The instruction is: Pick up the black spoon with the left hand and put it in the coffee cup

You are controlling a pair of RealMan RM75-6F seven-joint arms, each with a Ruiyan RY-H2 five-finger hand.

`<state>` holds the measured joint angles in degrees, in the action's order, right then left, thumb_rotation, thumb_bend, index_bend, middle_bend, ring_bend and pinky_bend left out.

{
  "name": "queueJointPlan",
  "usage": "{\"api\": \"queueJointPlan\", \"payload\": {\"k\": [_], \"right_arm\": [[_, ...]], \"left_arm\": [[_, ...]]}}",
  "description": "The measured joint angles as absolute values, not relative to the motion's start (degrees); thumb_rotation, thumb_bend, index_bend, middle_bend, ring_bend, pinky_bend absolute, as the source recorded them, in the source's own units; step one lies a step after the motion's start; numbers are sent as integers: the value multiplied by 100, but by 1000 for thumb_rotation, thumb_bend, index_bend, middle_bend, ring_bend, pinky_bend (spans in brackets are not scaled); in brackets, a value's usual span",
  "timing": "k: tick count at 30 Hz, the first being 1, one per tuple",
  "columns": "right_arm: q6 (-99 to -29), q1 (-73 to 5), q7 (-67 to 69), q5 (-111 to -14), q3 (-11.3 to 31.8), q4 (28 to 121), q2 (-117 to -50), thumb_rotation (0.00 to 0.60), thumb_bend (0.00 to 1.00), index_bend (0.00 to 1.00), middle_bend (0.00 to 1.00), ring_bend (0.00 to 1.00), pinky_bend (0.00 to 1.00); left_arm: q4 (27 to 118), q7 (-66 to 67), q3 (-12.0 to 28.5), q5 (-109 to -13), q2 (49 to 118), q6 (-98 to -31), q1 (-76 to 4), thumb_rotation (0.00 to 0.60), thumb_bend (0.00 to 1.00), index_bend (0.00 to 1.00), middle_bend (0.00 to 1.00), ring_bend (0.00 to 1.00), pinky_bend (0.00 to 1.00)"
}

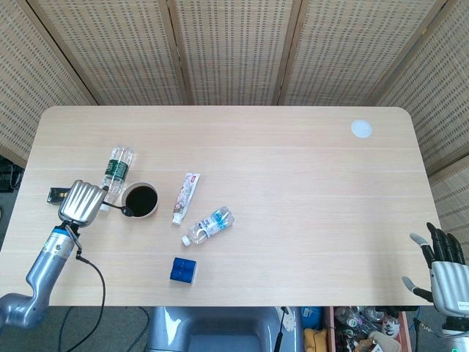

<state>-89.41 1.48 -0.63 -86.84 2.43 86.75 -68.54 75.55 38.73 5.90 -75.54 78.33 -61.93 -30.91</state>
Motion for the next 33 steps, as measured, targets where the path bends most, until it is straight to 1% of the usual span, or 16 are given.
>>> {"api": "queueJointPlan", "payload": {"k": [9, 15, 26, 33], "right_arm": [[-8913, 153, -61, -8629, 256, 8663, -6868, 600, 189, 221, 77, 0, 0], [-8882, 162, -48, -8574, 261, 8639, -6881, 600, 189, 221, 78, 0, 0], [-8840, 150, -41, -8546, 272, 8614, -6874, 600, 189, 221, 78, 0, 0], [-8843, 166, -44, -8517, 276, 8606, -6869, 600, 189, 221, 77, 0, 0]], "left_arm": [[6929, 4501, 617, -7621, 8057, -5735, -3630, 600, 398, 623, 887, 801, 719], [6612, 4812, 527, -7659, 8236, -5430, -3871, 600, 403, 627, 887, 801, 719], [6439, 5669, 326, -7689, 8543, -5225, -4090, 600, 408, 630, 887, 801, 719], [6346, 6185, 412, -7386, 8856, -5104, -4281, 600, 408, 631, 887, 801, 719]]}}
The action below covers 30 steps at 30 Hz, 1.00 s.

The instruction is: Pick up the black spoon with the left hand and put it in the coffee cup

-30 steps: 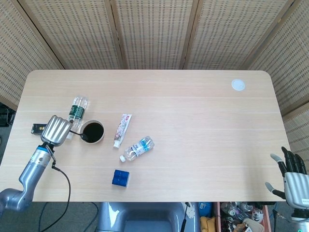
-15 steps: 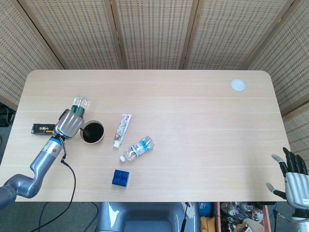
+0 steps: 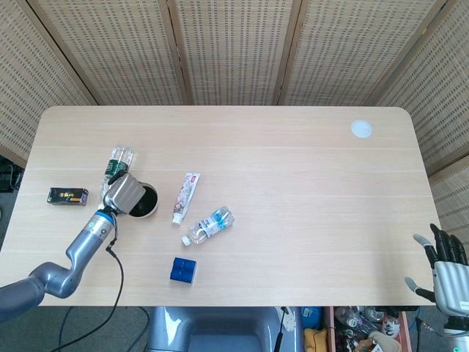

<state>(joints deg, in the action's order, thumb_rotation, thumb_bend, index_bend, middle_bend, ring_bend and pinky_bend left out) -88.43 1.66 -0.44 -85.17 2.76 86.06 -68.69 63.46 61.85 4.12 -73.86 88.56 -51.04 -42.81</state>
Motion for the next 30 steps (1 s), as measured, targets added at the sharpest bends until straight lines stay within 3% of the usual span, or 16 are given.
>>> {"api": "queueJointPlan", "payload": {"k": [17, 30], "right_arm": [[-8805, 206, -156, -8388, 291, 8678, -6818, 600, 189, 222, 77, 0, 0], [-8761, 156, -162, -8427, 302, 8679, -6841, 600, 189, 221, 77, 0, 0]], "left_arm": [[5332, 6366, 588, -7027, 9607, -4885, -4723, 600, 408, 632, 887, 801, 719], [5675, 6001, 320, -7082, 9171, -5020, -4451, 600, 408, 636, 887, 801, 719]]}}
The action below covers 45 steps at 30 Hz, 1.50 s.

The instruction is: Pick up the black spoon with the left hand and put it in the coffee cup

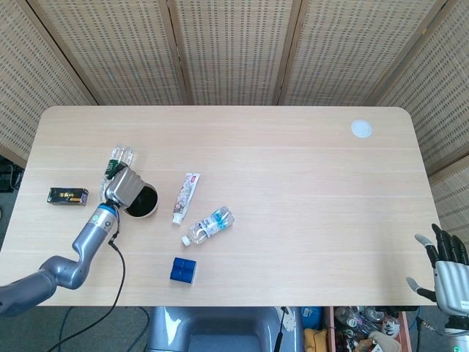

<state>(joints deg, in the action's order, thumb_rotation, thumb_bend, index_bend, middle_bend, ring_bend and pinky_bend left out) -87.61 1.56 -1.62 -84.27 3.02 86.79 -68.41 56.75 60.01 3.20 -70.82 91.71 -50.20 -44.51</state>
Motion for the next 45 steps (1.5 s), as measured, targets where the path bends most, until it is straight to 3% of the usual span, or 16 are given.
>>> {"api": "queueJointPlan", "payload": {"k": [10, 22, 29, 45], "right_arm": [[-8773, 168, -107, -8424, 300, 8630, -6853, 600, 189, 221, 77, 0, 0], [-8798, 222, -130, -8362, 296, 8646, -6832, 600, 189, 221, 77, 0, 0], [-8779, 213, -138, -8369, 294, 8649, -6842, 600, 189, 222, 77, 0, 0], [-8775, 184, -81, -8452, 280, 8596, -6890, 600, 189, 222, 78, 0, 0]], "left_arm": [[6247, 5949, 250, -7089, 8916, -5058, -4431, 600, 408, 637, 887, 801, 719], [5580, 6176, 531, -6772, 9446, -4957, -4759, 600, 408, 636, 887, 801, 719], [5407, 6117, 488, -6661, 9491, -4929, -4717, 600, 408, 636, 887, 801, 719], [6433, 5947, 258, -6749, 8962, -5242, -4423, 600, 408, 637, 887, 801, 719]]}}
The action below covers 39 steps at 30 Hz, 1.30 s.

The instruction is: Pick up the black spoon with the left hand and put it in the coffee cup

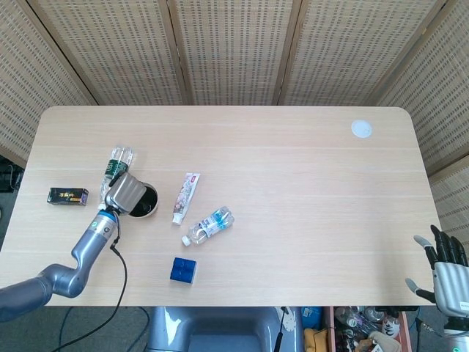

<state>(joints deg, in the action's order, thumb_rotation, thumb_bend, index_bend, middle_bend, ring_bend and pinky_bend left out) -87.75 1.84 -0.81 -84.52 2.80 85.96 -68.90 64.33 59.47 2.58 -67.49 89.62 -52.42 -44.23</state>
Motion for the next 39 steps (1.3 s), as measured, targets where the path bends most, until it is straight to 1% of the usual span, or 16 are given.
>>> {"api": "queueJointPlan", "payload": {"k": [5, 11, 16, 20, 26, 34, 39], "right_arm": [[-8806, 214, -91, -8421, 284, 8596, -6877, 600, 189, 222, 77, 0, 0], [-8805, 231, -124, -8383, 288, 8612, -6871, 600, 189, 221, 77, 0, 0], [-8783, 229, -138, -8368, 289, 8616, -6875, 600, 189, 222, 78, 0, 0], [-8760, 217, -134, -8372, 287, 8610, -6879, 600, 189, 221, 77, 0, 0], [-8737, 189, -119, -8399, 290, 8595, -6893, 600, 189, 222, 77, 0, 0], [-8719, 155, -116, -8448, 288, 8594, -6912, 600, 189, 221, 78, 0, 0], [-8721, 155, -135, -8443, 289, 8614, -6899, 600, 189, 221, 77, 0, 0]], "left_arm": [[6335, 6072, 357, -6656, 9094, -5203, -4552, 600, 408, 636, 887, 801, 719], [5920, 6282, 466, -6493, 9364, -5086, -4751, 600, 408, 636, 887, 801, 719], [5635, 6317, 477, -6391, 9513, -5007, -4819, 600, 409, 636, 887, 801, 719], [5593, 6267, 410, -6366, 9497, -4997, -4765, 600, 408, 636, 887, 801, 719], [5816, 6131, 286, -6411, 9307, -5052, -4623, 600, 408, 636, 887, 801, 719], [6515, 5935, 119, -6551, 8903, -5108, -4494, 600, 408, 637, 887, 801, 719], [6623, 6006, 107, -6663, 8915, -5165, -4564, 600, 408, 637, 887, 801, 719]]}}
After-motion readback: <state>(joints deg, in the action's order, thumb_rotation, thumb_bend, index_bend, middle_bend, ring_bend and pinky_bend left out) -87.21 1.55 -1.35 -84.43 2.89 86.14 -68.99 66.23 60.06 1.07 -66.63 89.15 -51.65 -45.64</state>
